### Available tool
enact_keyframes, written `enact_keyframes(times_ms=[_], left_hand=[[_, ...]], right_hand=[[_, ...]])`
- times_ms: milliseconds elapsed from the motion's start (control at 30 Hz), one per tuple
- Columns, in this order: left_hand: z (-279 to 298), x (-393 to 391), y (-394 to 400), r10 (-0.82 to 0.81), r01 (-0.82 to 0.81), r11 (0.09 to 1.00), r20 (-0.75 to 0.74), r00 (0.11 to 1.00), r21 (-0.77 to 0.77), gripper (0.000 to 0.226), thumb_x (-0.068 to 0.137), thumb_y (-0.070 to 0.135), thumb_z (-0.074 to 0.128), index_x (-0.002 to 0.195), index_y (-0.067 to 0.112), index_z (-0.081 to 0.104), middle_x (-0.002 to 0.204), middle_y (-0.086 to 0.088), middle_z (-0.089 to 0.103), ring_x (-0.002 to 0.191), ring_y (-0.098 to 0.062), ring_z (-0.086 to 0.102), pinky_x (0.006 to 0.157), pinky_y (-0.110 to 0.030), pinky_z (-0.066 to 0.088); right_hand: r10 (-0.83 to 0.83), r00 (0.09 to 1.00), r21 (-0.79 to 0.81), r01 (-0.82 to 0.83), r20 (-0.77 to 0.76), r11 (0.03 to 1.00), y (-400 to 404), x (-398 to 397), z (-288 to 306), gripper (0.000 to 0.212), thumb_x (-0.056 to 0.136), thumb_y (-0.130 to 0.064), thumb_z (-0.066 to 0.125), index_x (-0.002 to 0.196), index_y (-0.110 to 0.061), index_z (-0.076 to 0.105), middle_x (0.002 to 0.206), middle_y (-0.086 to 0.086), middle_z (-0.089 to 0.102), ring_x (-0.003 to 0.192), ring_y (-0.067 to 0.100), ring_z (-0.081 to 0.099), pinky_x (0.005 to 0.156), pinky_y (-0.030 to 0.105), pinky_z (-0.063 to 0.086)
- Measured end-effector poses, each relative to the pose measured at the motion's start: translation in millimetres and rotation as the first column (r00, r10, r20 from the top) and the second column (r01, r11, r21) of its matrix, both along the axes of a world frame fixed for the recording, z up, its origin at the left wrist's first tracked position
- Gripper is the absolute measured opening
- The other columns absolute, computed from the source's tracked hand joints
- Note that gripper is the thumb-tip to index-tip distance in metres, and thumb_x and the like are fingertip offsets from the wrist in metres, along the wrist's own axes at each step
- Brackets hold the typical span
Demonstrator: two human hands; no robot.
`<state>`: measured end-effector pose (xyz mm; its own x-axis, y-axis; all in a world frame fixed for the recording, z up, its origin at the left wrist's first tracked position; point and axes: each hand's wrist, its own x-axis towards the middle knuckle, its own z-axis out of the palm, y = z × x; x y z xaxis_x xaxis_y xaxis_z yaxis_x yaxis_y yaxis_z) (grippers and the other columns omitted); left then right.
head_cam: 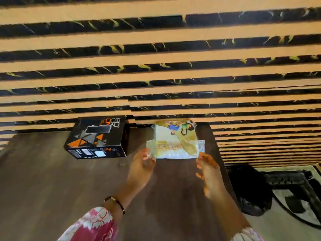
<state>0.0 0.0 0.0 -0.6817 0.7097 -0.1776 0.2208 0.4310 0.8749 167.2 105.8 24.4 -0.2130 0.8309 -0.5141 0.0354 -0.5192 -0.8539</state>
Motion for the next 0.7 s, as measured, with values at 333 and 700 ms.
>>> enact_keyframes(times_ms=[333, 700], left_hand=[[-37, -8, 36, 0.060, -0.062, 0.994, -0.024, 0.998, -0.088, 0.058, 0.084, 0.019, 0.060, 0.136, 0.016, 0.033, 0.115, -0.018, 0.060, 0.104, -0.026, 0.060, 0.093, -0.039, 0.048], [-24, 8, -35, 0.052, -0.049, 0.998, 0.064, 0.997, -0.050, 0.052, 0.088, 0.011, 0.058, 0.135, 0.010, 0.035, 0.119, 0.000, 0.053, 0.099, -0.005, 0.051, 0.068, 0.002, 0.037]], right_hand=[[0.000, 0.999, 0.012, 0.000, 0.032, 1.000, 44, -7, -45, 0.027, 0.086, -0.007, 0.058, 0.111, -0.017, 0.059, 0.111, 0.002, 0.059, 0.104, 0.016, 0.054, 0.088, 0.033, 0.039], [0.108, 0.991, 0.012, -0.109, 0.081, 0.994, -34, 2, -41, 0.036, 0.090, -0.013, 0.055, 0.125, -0.020, 0.048, 0.115, -0.003, 0.056, 0.104, 0.014, 0.052, 0.072, 0.025, 0.039]])
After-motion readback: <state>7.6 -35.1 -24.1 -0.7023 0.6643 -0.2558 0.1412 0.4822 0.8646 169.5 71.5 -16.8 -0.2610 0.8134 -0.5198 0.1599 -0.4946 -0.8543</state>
